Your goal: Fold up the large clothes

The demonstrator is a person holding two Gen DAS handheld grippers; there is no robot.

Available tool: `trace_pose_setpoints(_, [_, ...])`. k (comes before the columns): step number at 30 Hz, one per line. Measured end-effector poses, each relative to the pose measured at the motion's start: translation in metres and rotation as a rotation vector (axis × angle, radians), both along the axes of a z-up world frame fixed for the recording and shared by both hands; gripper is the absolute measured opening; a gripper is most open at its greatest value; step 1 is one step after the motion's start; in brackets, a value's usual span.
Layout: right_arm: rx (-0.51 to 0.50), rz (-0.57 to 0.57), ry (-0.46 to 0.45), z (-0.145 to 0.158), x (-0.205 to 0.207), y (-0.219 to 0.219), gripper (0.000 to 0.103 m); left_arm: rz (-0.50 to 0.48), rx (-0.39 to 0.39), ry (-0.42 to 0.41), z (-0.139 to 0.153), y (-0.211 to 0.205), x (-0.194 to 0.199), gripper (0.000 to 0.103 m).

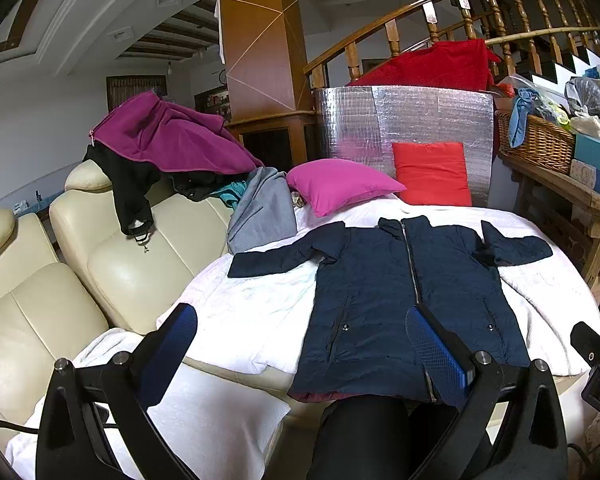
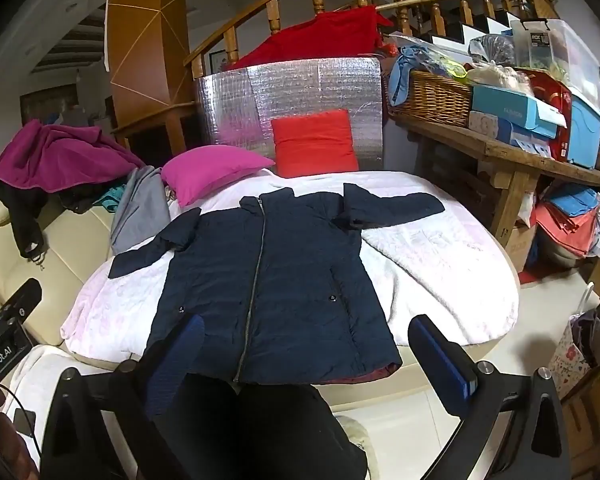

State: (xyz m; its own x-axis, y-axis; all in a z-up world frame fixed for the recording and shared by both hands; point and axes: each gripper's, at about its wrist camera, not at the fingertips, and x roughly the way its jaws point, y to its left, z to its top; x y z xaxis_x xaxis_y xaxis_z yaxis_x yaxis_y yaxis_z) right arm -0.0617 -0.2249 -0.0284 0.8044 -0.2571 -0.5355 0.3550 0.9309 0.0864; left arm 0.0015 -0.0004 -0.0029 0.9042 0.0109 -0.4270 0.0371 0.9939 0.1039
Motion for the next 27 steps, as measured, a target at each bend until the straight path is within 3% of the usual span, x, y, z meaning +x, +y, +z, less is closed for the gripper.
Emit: trace_pose_setpoints(27, [0.009, 0.001, 0.0, -0.0018, 0.0011, -0.0007, 0.103, 0.002, -0.002, 0.008, -0.0002, 0.0014, 0.0008, 0.103])
